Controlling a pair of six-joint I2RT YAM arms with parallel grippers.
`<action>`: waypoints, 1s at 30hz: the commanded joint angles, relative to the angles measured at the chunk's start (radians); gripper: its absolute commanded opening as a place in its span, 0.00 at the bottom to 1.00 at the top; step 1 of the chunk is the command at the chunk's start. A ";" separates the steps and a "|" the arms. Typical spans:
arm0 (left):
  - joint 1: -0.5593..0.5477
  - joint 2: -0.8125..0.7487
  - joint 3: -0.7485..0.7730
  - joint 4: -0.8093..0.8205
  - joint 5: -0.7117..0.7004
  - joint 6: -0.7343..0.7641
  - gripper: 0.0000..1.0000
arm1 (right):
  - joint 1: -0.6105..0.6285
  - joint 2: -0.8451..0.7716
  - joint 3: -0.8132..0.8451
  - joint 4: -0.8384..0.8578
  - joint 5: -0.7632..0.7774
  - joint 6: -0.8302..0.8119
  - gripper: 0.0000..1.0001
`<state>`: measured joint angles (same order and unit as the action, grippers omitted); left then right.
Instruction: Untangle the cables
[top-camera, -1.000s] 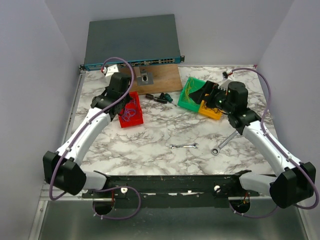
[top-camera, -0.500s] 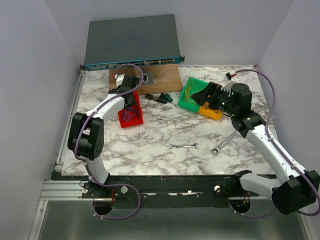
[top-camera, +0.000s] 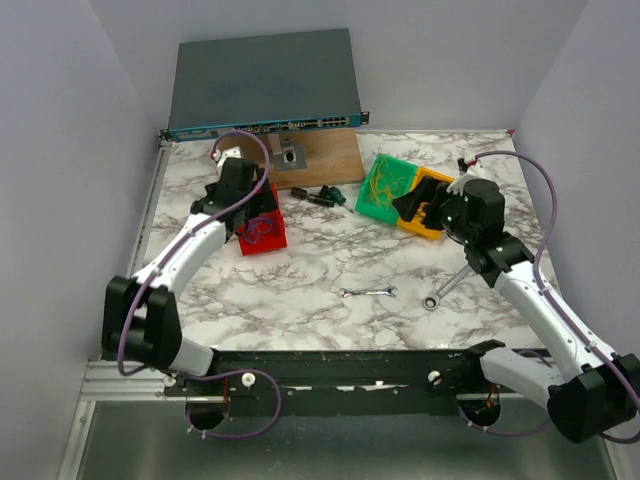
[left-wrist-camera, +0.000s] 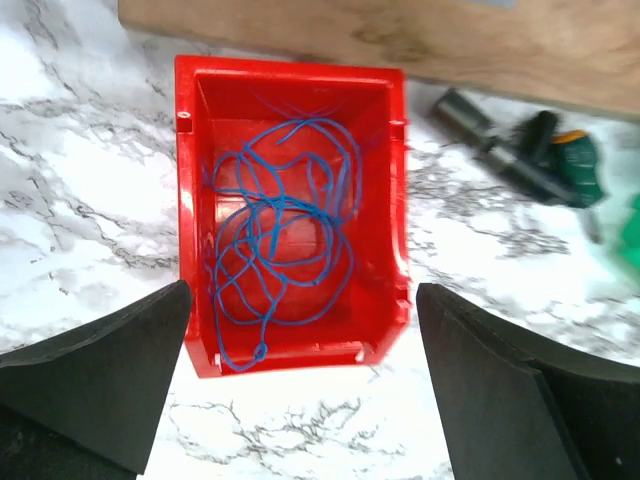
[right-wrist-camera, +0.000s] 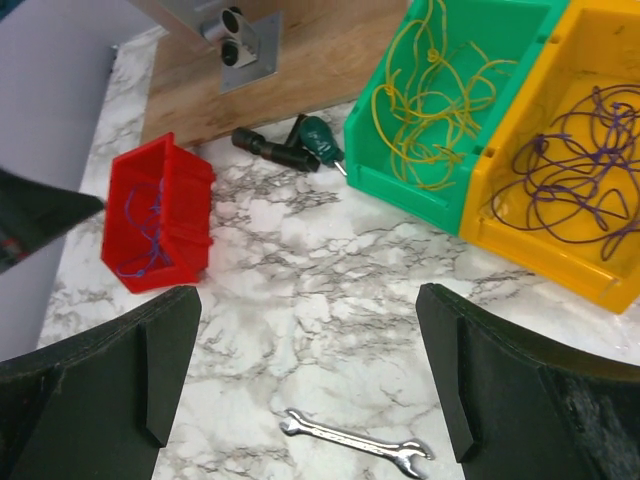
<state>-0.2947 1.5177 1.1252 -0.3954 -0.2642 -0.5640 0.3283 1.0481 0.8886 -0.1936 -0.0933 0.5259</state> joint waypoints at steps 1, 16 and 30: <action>0.003 -0.238 -0.122 0.152 0.105 0.054 0.99 | 0.006 -0.043 -0.092 0.109 0.090 -0.086 1.00; -0.007 -0.703 -0.762 0.853 0.007 0.470 0.99 | 0.005 -0.180 -0.483 0.651 0.539 -0.326 1.00; 0.124 -0.324 -0.889 1.428 -0.048 0.619 0.99 | -0.042 0.365 -0.725 1.485 0.610 -0.485 0.94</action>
<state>-0.2192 1.1351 0.2550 0.7631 -0.2958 0.0021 0.3000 1.2686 0.1940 0.9096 0.4831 0.0944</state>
